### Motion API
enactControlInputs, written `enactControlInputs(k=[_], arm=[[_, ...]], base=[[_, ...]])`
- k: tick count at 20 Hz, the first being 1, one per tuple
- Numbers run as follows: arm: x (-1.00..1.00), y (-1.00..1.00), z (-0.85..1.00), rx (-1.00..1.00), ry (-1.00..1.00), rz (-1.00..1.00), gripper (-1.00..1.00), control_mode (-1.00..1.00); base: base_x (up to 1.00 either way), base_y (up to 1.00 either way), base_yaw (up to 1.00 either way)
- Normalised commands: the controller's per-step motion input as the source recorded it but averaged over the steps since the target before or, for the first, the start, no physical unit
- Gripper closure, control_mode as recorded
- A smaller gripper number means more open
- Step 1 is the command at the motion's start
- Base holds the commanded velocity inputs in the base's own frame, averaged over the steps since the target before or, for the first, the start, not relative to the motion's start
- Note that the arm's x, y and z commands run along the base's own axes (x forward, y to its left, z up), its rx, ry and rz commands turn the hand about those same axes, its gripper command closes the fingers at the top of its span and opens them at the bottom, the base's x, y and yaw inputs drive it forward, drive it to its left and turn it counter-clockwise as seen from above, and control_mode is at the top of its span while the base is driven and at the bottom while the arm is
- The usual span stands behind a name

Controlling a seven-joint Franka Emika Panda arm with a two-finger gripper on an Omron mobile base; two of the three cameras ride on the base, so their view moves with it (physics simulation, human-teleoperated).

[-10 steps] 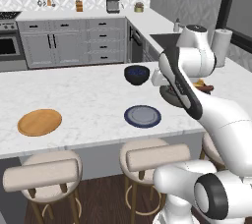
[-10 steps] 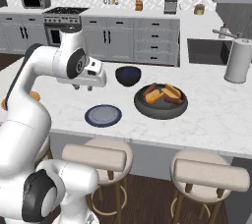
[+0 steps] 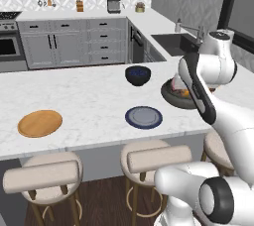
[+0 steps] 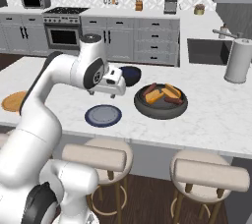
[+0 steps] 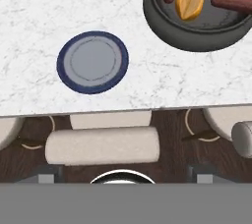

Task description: Place one bun and one sausage from the bowl on each plate.

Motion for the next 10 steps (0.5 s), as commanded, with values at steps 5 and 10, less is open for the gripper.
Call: enactControlInputs(k=[5,10], arm=[[0.23,-0.70,-0.23,0.00,0.00,-0.36,-1.00,-1.00],[0.19,-0.57,-0.01,0.07,0.01,-0.20,-1.00,-1.00]], base=[[0.00,0.00,0.00],[0.00,0.00,0.00]])
